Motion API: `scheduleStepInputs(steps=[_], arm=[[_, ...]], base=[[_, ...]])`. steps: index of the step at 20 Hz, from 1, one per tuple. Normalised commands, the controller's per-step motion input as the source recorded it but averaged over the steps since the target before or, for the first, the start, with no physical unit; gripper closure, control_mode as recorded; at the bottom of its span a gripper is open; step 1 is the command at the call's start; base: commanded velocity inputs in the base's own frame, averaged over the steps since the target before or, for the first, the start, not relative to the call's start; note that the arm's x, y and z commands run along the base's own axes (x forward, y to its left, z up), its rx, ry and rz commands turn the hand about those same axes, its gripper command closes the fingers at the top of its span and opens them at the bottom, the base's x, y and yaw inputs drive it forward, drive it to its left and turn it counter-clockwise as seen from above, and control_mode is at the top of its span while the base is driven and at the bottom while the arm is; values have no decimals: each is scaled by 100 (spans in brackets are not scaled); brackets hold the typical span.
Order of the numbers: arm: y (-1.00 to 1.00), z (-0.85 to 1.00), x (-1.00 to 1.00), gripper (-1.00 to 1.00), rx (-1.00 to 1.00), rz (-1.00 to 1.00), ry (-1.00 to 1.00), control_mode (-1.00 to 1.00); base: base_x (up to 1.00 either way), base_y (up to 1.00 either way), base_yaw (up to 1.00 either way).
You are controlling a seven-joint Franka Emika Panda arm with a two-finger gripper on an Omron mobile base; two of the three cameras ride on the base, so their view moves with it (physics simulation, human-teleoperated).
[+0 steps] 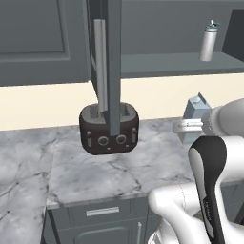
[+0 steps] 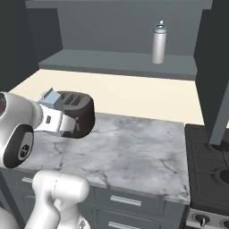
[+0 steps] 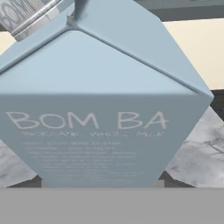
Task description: Pick the milk, water bottle from the counter and place them in the open cabinet.
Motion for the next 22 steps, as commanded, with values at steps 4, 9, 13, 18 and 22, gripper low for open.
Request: scheduleStepInputs(steps=[4,9,13,18,22], arm=[[0,0,0,100,0,0,0,100],[0,5,-16,100,0,0,-4,-100],[0,19,-53,100,-1,0,-13,-100],[0,22,-50,100,0,0,-8,-100],[0,38,-13,100,-1,0,-2,-100]], base=[[0,0,0],[-3,-1,0],[0,0,0],[0,0,0],[0,0,0]])
